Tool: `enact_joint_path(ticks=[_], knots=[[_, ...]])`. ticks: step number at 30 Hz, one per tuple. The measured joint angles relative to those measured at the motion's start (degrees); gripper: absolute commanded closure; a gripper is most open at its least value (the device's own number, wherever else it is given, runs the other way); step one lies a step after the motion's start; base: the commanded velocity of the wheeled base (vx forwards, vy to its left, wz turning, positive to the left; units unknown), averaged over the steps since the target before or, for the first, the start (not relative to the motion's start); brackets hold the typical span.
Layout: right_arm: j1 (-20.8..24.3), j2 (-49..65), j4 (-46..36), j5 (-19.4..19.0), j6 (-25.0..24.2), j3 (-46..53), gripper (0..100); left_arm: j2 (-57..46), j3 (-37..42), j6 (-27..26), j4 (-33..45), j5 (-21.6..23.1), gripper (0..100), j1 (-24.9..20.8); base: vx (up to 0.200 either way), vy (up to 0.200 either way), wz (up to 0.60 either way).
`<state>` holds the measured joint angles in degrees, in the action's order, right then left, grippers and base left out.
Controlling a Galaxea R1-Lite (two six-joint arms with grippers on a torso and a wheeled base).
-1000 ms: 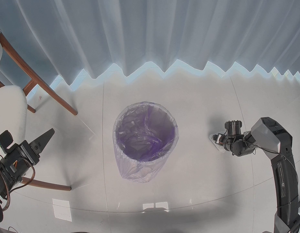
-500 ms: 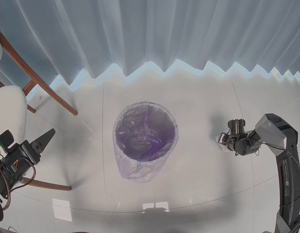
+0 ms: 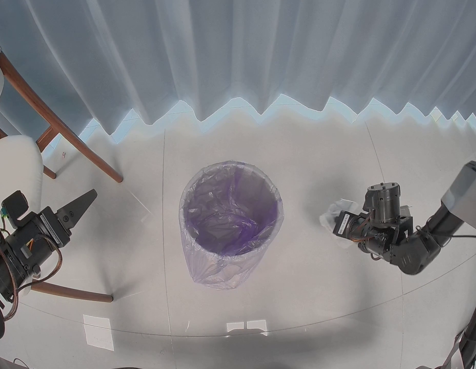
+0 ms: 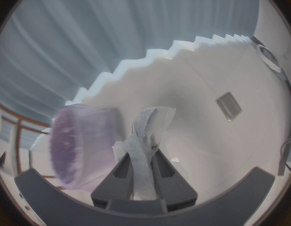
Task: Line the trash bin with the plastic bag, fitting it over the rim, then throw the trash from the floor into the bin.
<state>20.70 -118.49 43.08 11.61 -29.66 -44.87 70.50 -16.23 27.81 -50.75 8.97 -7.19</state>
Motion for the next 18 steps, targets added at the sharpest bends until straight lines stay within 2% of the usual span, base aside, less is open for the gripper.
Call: enact_joint_path(ticks=[4,8,12,18], knots=[[8.1,5.4,6.8,0.0,1.7,5.2,100,0.8,-1.1,-0.1,0.0,0.1,0,-0.9,0.0,0.0,0.0],[14.3,7.6,9.3,0.0,3.3,4.9,100,1.3,-1.6,-0.2,0.0,0.1,0,-1.2,0.0,0.0,0.0],[17.1,6.8,10.0,0.0,4.6,1.1,100,1.5,-1.8,-0.2,0.0,0.0,0,-1.2,0.0,0.0,0.0],[18.5,1.6,10.6,0.0,5.4,-6.3,100,1.2,-1.1,-0.2,-0.1,-0.1,0,-0.4,0.0,0.0,0.0]])
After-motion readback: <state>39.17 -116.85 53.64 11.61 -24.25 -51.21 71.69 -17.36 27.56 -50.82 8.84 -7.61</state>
